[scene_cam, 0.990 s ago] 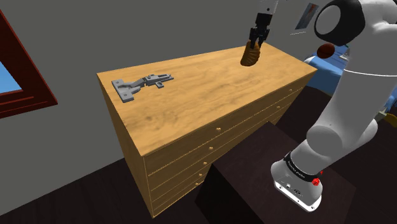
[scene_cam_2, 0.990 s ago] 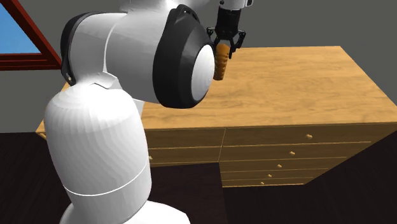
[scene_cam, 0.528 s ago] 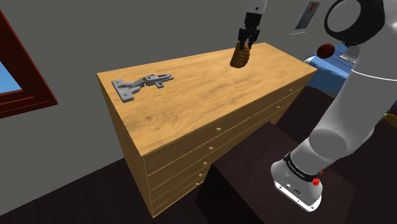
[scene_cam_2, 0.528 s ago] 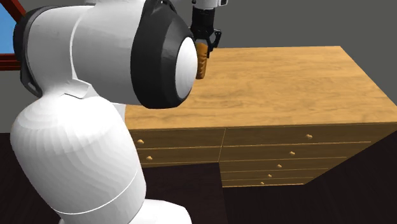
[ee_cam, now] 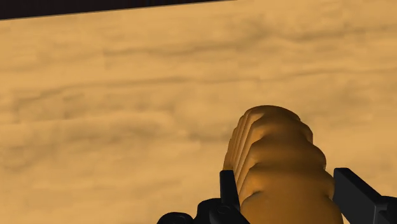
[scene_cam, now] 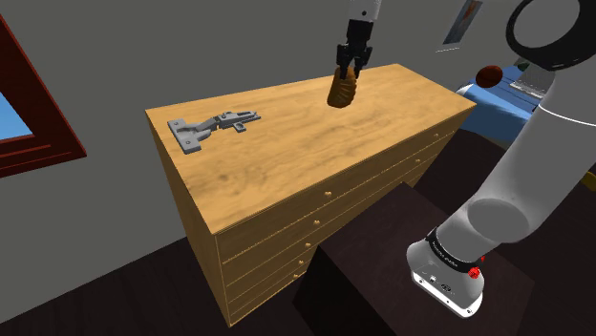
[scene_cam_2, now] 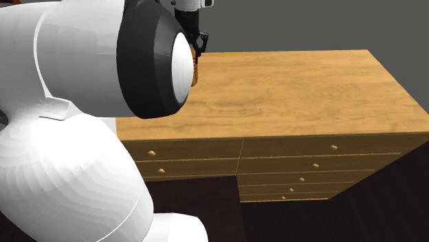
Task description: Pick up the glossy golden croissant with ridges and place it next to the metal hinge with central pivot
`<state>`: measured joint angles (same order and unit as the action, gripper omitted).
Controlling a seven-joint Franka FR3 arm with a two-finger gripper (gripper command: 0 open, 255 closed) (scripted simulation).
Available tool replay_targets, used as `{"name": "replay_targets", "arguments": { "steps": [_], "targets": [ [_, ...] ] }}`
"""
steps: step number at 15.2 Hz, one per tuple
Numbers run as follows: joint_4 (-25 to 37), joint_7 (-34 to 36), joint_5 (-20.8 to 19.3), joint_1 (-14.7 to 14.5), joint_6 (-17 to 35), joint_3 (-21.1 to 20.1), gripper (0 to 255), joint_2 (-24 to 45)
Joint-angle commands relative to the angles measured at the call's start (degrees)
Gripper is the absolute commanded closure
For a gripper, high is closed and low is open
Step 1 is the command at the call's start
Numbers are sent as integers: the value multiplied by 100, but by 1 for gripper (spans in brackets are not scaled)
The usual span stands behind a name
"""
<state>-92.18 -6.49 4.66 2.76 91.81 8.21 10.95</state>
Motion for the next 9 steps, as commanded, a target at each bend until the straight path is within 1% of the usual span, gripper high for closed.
{"name": "replay_targets", "arguments": {
  "steps": [1, 9],
  "targets": [
    [7, 302, 32, -173, 2, -123, 255, -17],
    [94, 1304, 143, -764, 65, -550, 255, 45]
  ]
}}
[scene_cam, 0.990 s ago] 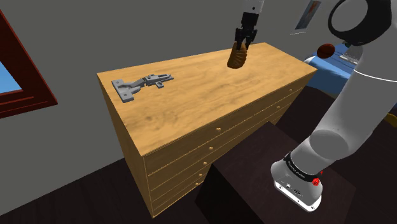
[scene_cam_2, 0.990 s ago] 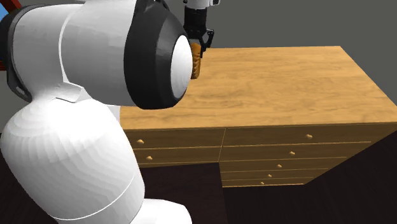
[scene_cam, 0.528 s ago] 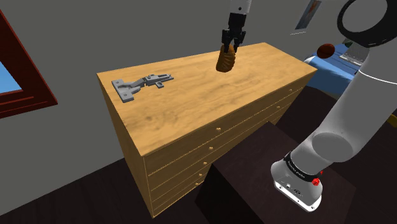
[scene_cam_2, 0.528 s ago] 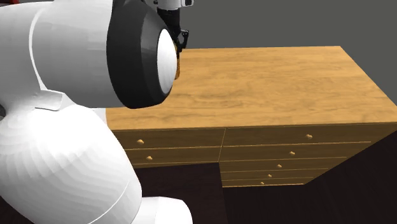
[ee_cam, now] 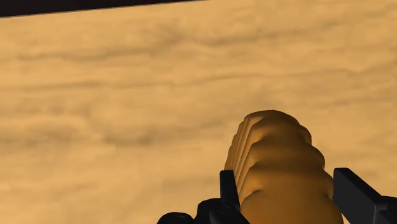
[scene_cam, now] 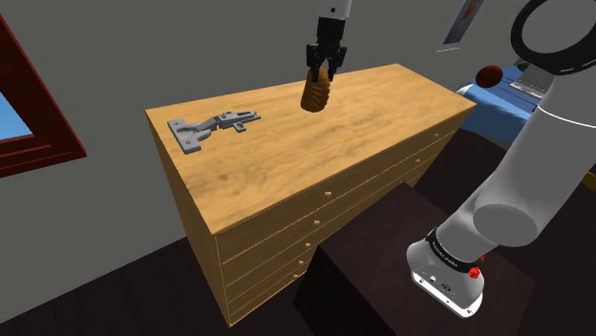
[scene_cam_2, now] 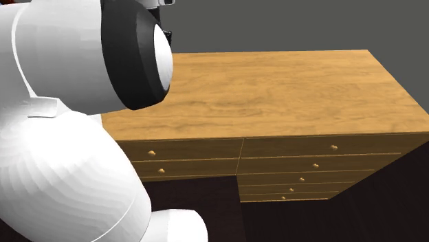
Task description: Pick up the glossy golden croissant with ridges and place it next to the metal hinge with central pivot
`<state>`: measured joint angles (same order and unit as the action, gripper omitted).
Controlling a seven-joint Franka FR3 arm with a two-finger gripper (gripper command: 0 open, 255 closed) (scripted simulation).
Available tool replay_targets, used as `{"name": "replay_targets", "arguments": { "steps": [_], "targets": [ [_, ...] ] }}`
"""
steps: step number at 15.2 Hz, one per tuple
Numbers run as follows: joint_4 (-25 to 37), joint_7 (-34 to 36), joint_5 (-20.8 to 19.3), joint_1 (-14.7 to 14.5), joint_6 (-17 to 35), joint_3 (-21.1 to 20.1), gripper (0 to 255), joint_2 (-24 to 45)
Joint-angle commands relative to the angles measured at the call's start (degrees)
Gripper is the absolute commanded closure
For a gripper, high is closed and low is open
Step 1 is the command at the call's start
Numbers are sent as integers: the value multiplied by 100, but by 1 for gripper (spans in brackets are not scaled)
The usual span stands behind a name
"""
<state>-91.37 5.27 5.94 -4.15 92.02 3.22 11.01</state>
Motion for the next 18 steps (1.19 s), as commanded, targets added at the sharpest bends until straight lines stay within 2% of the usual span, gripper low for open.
{"name": "replay_targets", "arguments": {
  "steps": [1, 3, 18],
  "targets": [
    [57, 252, 28, -145, 45, -104, 255, 73],
    [218, 593, 59, -346, 40, -247, 255, 192],
    [-739, 484, 81, -361, 1138, -252, 255, 337]
  ]
}}
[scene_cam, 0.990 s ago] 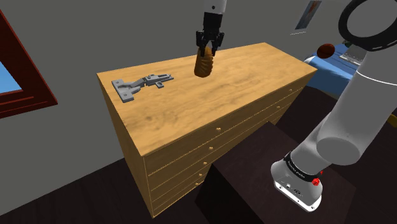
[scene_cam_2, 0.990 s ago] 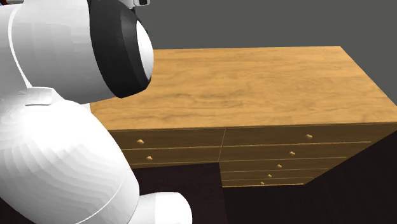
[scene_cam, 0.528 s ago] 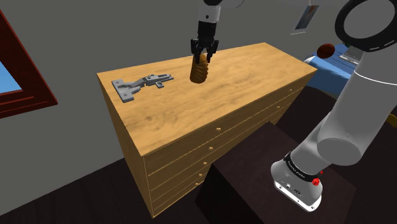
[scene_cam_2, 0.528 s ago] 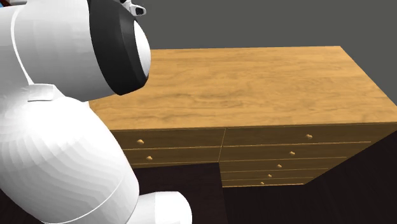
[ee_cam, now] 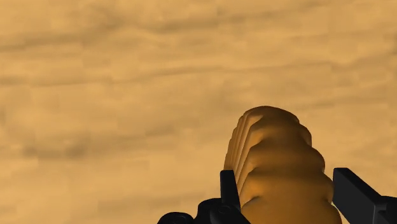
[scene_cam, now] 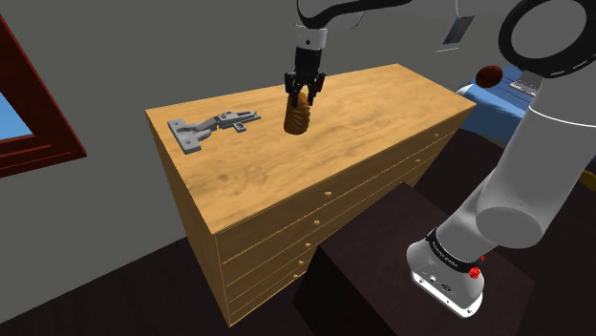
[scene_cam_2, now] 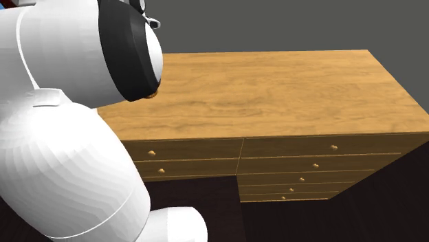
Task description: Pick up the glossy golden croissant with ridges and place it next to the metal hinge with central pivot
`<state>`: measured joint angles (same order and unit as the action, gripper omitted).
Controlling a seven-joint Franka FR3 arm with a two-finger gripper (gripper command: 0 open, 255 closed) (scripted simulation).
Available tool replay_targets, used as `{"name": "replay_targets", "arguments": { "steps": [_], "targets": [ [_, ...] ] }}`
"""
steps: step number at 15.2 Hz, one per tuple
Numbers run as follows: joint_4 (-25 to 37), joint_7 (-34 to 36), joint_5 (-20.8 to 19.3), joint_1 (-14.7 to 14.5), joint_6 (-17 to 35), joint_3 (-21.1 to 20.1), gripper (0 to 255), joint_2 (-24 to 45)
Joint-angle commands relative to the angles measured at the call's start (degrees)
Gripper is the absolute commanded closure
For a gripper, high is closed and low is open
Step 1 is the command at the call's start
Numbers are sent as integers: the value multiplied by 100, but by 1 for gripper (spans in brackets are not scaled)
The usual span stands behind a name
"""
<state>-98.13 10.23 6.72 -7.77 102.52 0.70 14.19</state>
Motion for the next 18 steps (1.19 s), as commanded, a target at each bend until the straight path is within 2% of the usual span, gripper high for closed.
{"name": "replay_targets", "arguments": {
  "steps": [1, 15, 18],
  "targets": [
    [-115, -20, 5, 0, 158, 0, 255, 37],
    [-686, -125, 50, -8, 1105, -10, 255, 418],
    [-696, -128, 51, -8, 1126, -10, 255, 429]
  ]
}}
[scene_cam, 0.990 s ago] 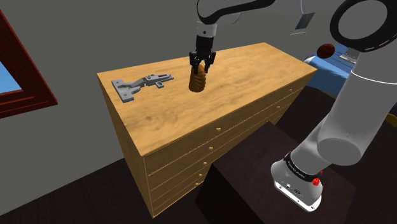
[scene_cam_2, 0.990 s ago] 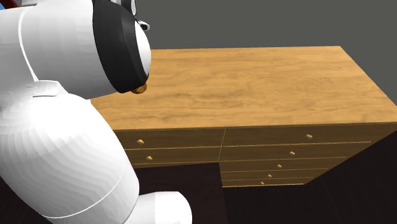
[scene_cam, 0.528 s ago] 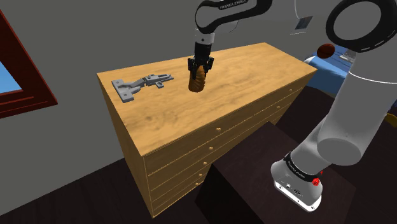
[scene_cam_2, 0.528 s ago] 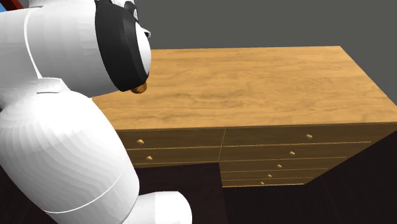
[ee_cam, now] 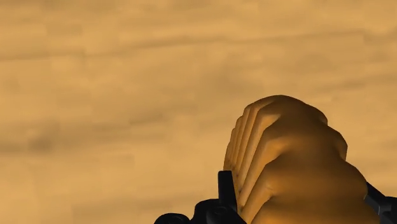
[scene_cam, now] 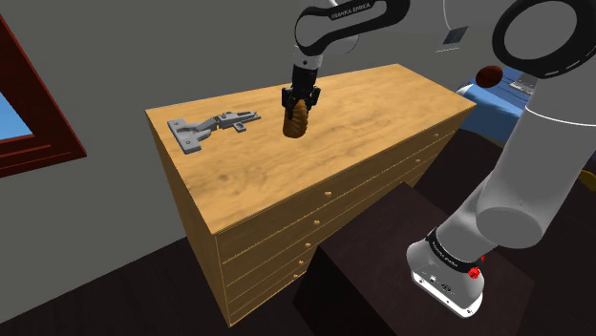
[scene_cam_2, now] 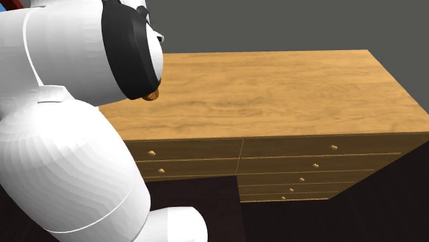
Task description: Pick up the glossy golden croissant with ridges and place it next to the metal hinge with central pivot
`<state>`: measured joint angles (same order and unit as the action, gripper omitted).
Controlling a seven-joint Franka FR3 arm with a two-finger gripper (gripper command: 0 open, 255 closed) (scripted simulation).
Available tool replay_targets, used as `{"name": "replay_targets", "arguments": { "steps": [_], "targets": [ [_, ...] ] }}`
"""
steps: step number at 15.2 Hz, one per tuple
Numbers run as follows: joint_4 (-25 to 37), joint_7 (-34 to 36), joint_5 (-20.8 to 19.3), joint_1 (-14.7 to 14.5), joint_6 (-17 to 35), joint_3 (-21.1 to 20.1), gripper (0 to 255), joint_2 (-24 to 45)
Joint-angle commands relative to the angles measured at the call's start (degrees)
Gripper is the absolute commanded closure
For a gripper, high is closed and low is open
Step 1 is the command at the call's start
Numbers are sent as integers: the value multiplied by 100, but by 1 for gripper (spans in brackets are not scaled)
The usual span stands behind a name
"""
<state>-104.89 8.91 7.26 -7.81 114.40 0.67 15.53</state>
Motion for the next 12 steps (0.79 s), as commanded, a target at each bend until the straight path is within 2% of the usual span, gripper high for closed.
{"name": "replay_targets", "arguments": {
  "steps": [1, 5, 6, 9, 11, 12],
  "targets": [
    [-20, 5, -3, -5, -62, -6, 255, 296],
    [-20, 5, -2, -6, -62, -5, 255, 296],
    [-77, -16, -7, 12, -136, 8, 0, 169],
    [-176, -30, 0, 11, -22, 6, 0, 183],
    [-20, 5, -3, -6, -62, -6, 0, 296],
    [115, 12, -14, 5, -242, 1, 0, 251]
  ]
}}
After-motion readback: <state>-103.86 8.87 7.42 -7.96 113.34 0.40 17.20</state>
